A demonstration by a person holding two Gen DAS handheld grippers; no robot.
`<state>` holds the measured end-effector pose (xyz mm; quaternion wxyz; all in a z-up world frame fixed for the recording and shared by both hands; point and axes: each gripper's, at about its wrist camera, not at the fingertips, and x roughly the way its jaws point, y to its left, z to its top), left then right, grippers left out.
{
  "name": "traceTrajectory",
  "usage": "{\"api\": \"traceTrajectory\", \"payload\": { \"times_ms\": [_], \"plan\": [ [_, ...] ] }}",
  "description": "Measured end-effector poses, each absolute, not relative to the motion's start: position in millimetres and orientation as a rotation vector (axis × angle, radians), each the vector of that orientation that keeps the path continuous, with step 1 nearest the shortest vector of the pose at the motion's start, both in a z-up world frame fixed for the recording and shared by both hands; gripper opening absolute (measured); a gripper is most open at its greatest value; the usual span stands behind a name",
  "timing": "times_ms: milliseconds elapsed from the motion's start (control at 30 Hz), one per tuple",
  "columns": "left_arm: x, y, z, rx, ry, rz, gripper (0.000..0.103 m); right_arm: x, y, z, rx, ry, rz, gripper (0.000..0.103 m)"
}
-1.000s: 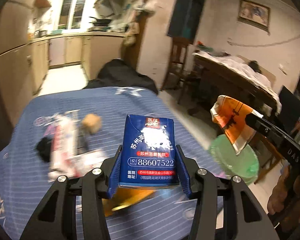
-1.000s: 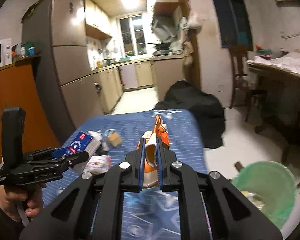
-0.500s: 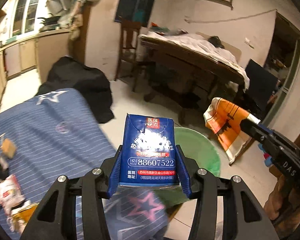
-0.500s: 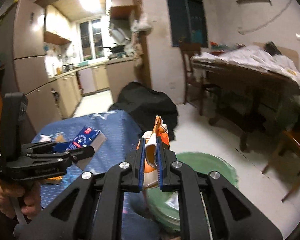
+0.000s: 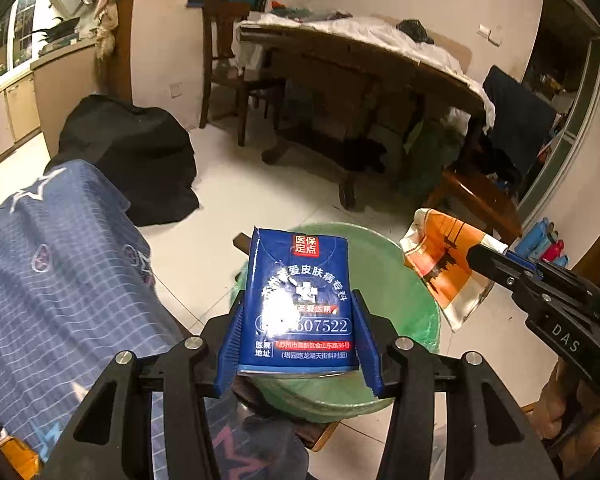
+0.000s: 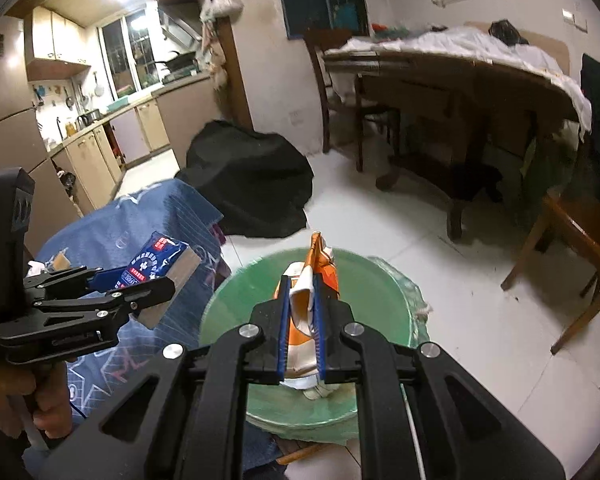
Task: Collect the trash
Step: 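Open both grippers over the green bin to drop the box and packet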
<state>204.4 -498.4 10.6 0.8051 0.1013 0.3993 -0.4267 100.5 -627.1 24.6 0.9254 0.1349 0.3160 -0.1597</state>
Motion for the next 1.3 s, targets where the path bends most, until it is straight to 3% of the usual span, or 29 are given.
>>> {"api": "traceTrajectory", "payload": {
  "times_ms": [467,1300],
  "plan": [
    [209.1,-543.0,-23.8,0.260,0.904,-0.931,0.050,103.5,-651.4,1.5,0.321,0.707,-0.336,0.009],
    [218.0,-551.1,-36.2,0.240,0.949,-0.913,0.051,100.8,-657.7,-3.5,0.330,0.714,-0.338,0.010]
  ]
}}
